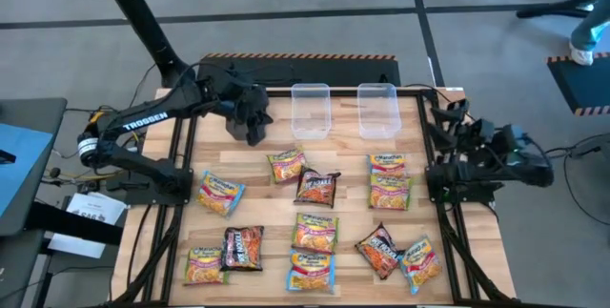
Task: Sort Maruchan noodles
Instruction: Put the top right green noodle pack into the right transparent bin
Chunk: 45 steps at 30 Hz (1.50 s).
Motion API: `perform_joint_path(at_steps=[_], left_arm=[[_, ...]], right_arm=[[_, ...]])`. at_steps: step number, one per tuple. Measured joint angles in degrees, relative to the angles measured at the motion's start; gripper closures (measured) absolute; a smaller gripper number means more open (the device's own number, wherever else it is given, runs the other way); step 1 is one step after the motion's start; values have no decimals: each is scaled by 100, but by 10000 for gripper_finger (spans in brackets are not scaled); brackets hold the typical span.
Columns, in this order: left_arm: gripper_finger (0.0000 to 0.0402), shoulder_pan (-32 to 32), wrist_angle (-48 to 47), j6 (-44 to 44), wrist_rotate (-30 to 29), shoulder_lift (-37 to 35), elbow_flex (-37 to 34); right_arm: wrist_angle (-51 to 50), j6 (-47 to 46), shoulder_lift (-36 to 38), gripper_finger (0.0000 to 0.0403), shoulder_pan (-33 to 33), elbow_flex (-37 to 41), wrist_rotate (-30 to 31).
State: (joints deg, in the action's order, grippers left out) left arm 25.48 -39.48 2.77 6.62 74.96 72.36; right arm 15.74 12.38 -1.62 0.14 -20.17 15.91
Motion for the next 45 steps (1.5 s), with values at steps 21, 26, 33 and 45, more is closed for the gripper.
perform_joint_path(at_steps=[21,26,33,45], left_arm=[[401,-145,36,-115,218,0,0],[401,-143,38,-115,219,0,0],[401,-143,39,-115,222,2,0],[401,-143,34,-110,224,2,0]], right_arm=[[-5966,-3098,-2846,170,-2,-3001,804],[-6743,-4183,-3226,170,-2,-3012,280],[-7197,-4611,-3898,170,-1,-3013,-270],[-7988,-5009,-5218,170,-7,-3013,-1079]])
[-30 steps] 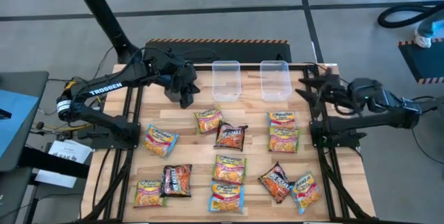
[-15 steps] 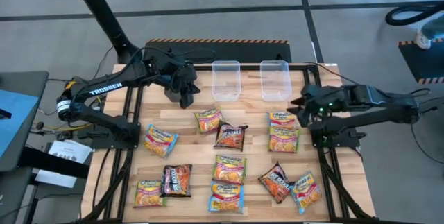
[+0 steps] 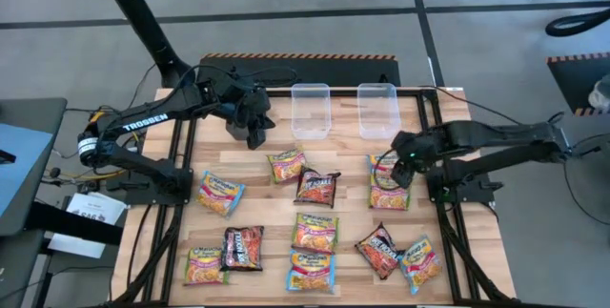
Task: Sort Maruchan noodles
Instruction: Put the top right green noodle pack into the right transparent bin
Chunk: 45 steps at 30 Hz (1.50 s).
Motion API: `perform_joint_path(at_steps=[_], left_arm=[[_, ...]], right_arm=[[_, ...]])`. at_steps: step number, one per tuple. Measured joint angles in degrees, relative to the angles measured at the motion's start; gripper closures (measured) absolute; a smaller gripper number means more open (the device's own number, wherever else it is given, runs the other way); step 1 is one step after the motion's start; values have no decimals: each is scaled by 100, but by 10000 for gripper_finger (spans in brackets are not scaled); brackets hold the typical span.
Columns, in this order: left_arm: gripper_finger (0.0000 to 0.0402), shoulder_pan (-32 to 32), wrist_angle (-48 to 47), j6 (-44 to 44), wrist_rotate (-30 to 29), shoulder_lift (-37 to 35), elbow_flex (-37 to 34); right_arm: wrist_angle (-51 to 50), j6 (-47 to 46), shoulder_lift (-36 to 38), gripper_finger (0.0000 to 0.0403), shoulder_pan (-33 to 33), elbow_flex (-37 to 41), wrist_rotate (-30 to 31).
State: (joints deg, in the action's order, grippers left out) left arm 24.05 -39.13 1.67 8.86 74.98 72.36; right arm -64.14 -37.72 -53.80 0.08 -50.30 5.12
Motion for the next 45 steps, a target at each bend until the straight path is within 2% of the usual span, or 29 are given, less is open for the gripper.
perform_joint_path(at_steps=[7,14,21,36,45], left_arm=[[401,0,0,0,2,2,2],[401,0,-6,20,2,2,2],[401,0,-13,22,1,2,2],[401,0,-13,24,0,2,2],[401,0,-6,26,-8,2,2]], right_arm=[[-133,57,-851,170,0,0,-479],[-135,160,-1608,170,-2,0,-557],[11,44,-2364,170,-13,0,-958],[42,-131,-3809,171,-86,-19,-1181],[119,-122,-4179,220,-164,-24,-1482]])
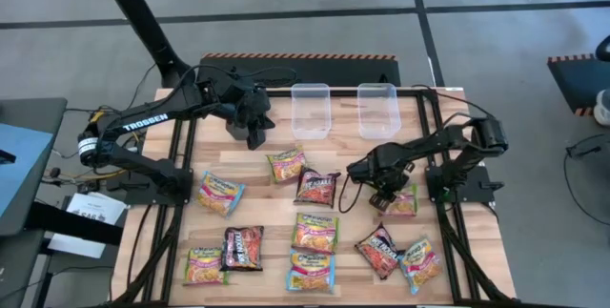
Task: Sort Maruchan noodles
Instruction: Put the top right green noodle pack into the right transparent bin
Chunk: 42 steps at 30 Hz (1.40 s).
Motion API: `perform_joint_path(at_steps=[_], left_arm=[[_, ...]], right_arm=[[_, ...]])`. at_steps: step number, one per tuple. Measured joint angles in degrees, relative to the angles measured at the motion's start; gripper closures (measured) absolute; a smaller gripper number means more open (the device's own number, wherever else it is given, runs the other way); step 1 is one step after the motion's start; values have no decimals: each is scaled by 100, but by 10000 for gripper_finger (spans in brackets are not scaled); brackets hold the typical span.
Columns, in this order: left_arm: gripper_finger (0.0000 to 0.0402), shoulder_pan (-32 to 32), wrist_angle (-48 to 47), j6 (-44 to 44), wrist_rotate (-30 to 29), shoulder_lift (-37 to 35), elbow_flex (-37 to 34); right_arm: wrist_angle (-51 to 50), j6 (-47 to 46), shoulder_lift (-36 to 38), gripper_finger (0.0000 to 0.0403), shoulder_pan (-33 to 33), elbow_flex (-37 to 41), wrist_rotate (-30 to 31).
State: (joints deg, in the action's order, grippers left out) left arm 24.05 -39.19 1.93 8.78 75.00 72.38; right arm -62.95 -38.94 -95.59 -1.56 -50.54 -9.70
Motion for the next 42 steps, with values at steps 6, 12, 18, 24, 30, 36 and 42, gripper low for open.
perform_joint_path(at_steps=[6,12,18,24,30,36,42], left_arm=[[401,0,2,1,-3,0,0],[401,0,4,1,-5,0,0],[401,0,4,0,-7,0,0],[401,2,4,1,-11,0,0],[401,1,6,85,-16,0,0],[401,2,8,86,-16,0,0],[401,1,8,86,-20,0,0]], right_arm=[[96,-154,-7,263,4,11,-57],[174,-273,-15,332,3,11,-197],[230,-176,-20,393,-23,11,-336],[193,-53,-51,394,-149,-275,-335],[351,141,-59,398,-366,-975,109],[203,150,-57,399,-496,-1478,409],[148,171,-46,384,-496,-1626,405]])
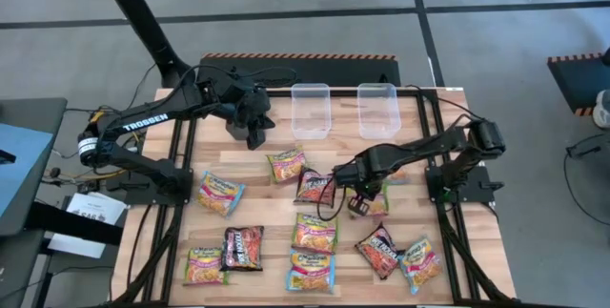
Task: Sort Maruchan noodles
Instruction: Put the top right green noodle pack into the right transparent bin
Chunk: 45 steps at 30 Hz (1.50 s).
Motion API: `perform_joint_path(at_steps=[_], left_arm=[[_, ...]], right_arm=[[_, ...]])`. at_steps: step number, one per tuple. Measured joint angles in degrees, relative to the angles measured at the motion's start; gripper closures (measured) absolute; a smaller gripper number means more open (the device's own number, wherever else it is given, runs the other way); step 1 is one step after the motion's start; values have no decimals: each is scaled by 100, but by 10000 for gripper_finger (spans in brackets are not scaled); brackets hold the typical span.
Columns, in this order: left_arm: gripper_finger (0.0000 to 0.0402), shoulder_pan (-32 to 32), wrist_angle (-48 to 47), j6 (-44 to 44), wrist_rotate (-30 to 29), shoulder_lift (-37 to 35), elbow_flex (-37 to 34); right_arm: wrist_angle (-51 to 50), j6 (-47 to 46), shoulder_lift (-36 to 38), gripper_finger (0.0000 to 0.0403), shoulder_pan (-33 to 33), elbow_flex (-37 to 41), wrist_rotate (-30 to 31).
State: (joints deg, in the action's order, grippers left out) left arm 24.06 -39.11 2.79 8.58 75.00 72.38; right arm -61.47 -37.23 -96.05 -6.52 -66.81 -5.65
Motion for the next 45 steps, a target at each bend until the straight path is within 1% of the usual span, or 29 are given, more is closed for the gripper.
perform_joint_path(at_steps=[4,7,10,12,14,19,21,23,30,34,40,43,45], left_arm=[[401,1,0,-5,-24,0,0],[401,1,0,-7,-24,0,0],[401,1,0,-9,-24,0,0],[402,1,0,-2,-24,0,0],[401,1,0,49,-23,0,0],[401,1,0,103,-22,0,0],[401,1,0,103,-22,0,0],[401,1,0,103,-22,0,0],[401,1,-2,105,-20,0,0],[401,1,-2,105,-20,0,0],[401,1,-12,103,-20,0,0],[402,1,-17,101,-20,0,0],[401,1,-27,99,-20,0,0]], right_arm=[[-7,58,2,354,-23,0,-72],[-8,232,5,332,-91,0,-392],[42,227,8,303,-255,0,-620],[134,161,9,278,-423,0,-621],[270,131,9,250,-580,-1,-525],[690,-189,11,183,-774,-2,182],[697,-310,11,164,-762,1,254],[776,-337,22,153,-737,98,262],[907,-650,17,148,-705,564,258],[1104,-776,4,147,-682,643,254],[1119,-748,-483,148,-647,599,167],[1097,-785,-625,158,-640,571,77],[1113,-823,-671,177,-638,557,10]])
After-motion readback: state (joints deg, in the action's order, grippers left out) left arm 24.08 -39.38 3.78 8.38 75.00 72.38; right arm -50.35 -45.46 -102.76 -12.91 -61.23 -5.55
